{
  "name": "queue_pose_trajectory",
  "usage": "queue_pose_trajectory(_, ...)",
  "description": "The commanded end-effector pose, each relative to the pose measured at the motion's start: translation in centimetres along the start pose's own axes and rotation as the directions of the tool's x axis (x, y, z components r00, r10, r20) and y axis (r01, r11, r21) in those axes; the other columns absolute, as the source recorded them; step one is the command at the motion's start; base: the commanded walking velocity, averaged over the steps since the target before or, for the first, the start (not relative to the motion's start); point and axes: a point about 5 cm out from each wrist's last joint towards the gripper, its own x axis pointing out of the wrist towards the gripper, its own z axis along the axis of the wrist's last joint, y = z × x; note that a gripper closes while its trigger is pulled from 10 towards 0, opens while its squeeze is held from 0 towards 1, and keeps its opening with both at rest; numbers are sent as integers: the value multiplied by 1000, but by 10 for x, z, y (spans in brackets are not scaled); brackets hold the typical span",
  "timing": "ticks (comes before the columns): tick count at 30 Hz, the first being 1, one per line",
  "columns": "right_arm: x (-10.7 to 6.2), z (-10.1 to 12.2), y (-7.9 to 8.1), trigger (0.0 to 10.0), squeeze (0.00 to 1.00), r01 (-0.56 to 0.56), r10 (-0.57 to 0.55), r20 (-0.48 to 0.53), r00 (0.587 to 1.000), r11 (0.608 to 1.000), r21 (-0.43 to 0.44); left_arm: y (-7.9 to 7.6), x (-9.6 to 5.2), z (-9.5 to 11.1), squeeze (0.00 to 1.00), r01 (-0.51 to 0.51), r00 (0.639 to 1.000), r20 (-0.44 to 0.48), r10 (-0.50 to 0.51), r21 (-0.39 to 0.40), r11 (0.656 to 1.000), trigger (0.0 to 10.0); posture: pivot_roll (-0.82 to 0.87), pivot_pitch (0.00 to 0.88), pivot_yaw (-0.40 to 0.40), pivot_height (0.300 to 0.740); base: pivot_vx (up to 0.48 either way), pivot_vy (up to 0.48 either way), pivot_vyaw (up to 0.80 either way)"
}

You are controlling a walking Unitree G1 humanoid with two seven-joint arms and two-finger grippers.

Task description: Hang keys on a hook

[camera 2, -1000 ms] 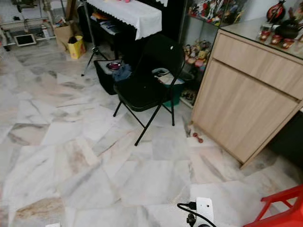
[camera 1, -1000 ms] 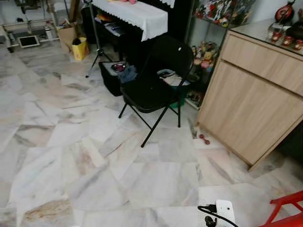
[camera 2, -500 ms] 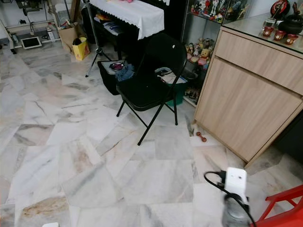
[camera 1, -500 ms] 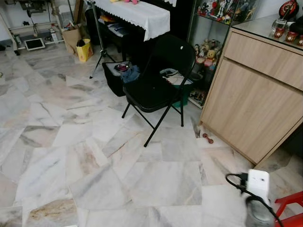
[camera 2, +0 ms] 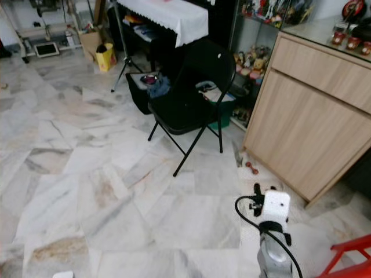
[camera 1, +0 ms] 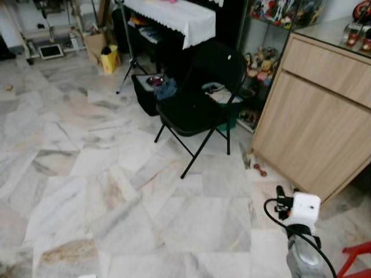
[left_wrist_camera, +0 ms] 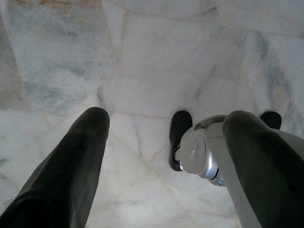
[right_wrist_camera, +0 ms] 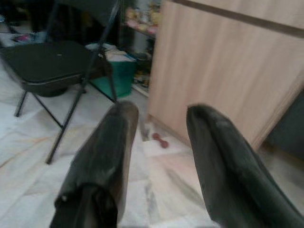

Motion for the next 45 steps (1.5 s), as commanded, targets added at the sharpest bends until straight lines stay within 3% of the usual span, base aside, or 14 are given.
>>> queue_pose_trajectory(1, -5, 9, -6, 10000, 0, 7, -7, 47, 999, 1000, -2, 1, -1, -5, 0, -2, 1000, -22, 2, 10, 1000, 10000, 138, 0, -35, 740, 0, 0, 0)
queue_pose_trajectory(8, -30, 4, -32, 10000, 0, 27, -27, 1, 1000, 995, -100, 1, -1, -5, 0, -3, 1000, -19, 3, 7, 1000, 10000, 133, 0, -44, 740, 0, 0, 0)
queue_pose_trajectory(13, -47, -23, -48, 10000, 0, 58, -88, -162, 983, 982, -177, 1, -1, -5, 0, -6, 1000, -18, 6, 5, 1000, 10000, 126, 0, -50, 740, 0, 0, 0)
queue_pose_trajectory(17, -73, -76, -57, 10000, 0, 186, -217, -450, 866, 976, -114, 0, -1, -7, 0, -5, 1000, -23, 5, 4, 1000, 10000, 134, 0, -50, 740, 0, 0, 0)
queue_pose_trajectory(20, -87, -95, -51, 10000, 0, 164, -203, -555, 807, 979, -119, 0, -1, -7, 0, -4, 1000, -23, 4, 3, 1000, 10000, 140, 0, -52, 740, 0, 0, 0)
queue_pose_trajectory(21, -100, -107, -45, 10000, 0, 133, -178, -627, 758, 984, -119, 0, -1, -7, 0, -5, 1000, -23, 5, 3, 1000, 10000, 137, 0, -52, 740, 0, 0, 0)
queue_pose_trajectory(24, -118, -121, -40, 10000, 0, 104, -159, -705, 691, 987, -120, 0, -1, -7, 0, -5, 1000, -23, 5, 3, 1000, 10000, 136, 0, -57, 740, 0, 0, 0)
queue_pose_trajectory(25, -137, -131, -38, 10000, 0, 75, -158, -771, 617, 987, -142, -1, -1, -7, 0, -5, 1000, -21, 5, 1, 1000, 10000, 145, 0, -56, 740, 0, 0, 0)
queue_pose_trajectory(26, -137, -131, -38, 10000, 0, 75, -158, -771, 617, 987, -142, -1, -1, -7, 0, -5, 1000, -21, 5, 1, 1000, 10000, 145, 0, -56, 740, 0, 0, 0)
queue_pose_trajectory(27, -146, -136, -36, 10000, 0, 55, -154, -802, 578, 987, -149, -1, -1, -6, 0, -5, 1000, -19, 5, -3, 1000, 10000, 147, 0, -52, 740, 0, 0, 0)
queue_pose_trajectory(30, -153, -141, -28, 10000, 0, 3, -108, -831, 545, 992, -127, -2, -1, -6, 0, 1, 1000, -18, -1, 2, 1000, 10000, 151, 0, -45, 740, 0, 0, 0)
queue_pose_trajectory(32, -151, -141, -22, 10000, 0, 10, -72, -834, 547, 997, -80, -2, -1, -5, 0, 3, 1000, -19, -3, 8, 1000, 10000, 151, 0, -44, 740, 0, 0, 0)
queue_pose_trajectory(34, -141, -138, -15, 10000, 0, -18, -29, -815, 579, 999, -49, -2, -1, -4, 0, 0, 1000, -17, 0, 7, 1000, 10000, 140, 0, -45, 740, 0, 0, 0)
queue_pose_trajectory(45, -115, -129, -6, 10000, 0, -36, 58, -771, 634, 998, 45, -3, 0, -2, 0, 3, 1000, -22, -3, 19, 1000, 10000, 167, 0, -44, 740, 0, 0, 0)
